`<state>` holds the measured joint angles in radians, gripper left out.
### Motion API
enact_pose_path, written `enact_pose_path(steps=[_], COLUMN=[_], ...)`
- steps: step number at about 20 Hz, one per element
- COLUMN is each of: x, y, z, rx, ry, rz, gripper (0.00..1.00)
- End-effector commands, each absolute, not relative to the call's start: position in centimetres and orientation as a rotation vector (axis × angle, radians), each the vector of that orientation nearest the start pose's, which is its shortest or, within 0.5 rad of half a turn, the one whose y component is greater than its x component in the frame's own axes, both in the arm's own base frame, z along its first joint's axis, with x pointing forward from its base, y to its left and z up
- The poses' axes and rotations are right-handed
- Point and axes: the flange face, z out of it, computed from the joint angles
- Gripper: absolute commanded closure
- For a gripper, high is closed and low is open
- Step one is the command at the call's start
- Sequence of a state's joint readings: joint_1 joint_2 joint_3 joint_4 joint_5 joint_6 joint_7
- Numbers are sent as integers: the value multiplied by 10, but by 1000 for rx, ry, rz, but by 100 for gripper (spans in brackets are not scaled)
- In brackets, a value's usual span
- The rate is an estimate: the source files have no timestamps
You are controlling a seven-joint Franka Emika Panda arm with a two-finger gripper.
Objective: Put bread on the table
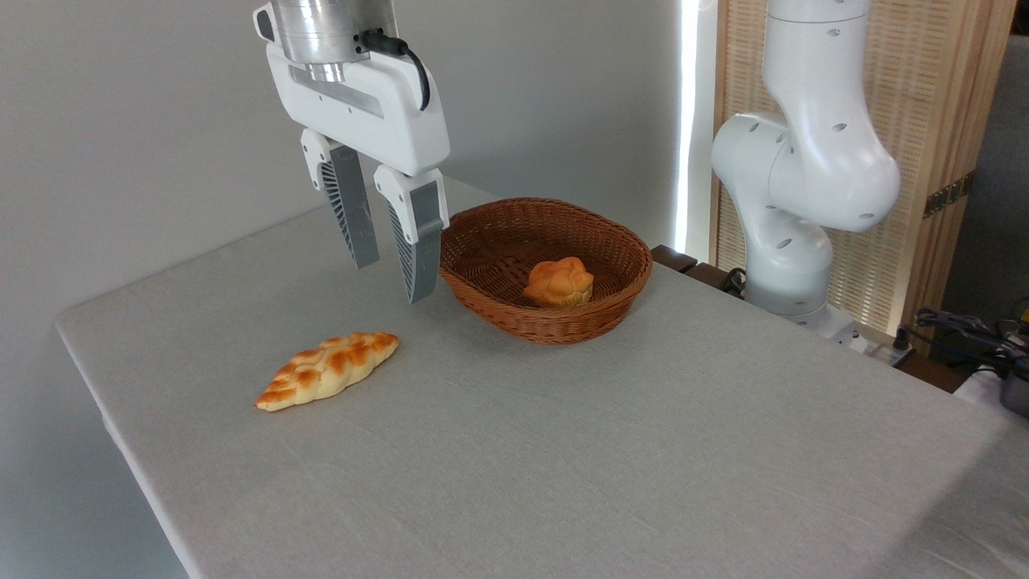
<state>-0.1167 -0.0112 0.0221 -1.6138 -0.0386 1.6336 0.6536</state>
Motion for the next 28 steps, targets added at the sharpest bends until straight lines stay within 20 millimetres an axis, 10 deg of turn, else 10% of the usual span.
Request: enact_pose_path(steps=[1, 22, 28], x=[554, 553, 512], y=[-54, -55, -79], z=[620, 620, 601], rx=[-2953, -2968, -2967], ry=[1135, 1130, 1212], rz=[-43, -43, 12], gripper=[0, 0, 0])
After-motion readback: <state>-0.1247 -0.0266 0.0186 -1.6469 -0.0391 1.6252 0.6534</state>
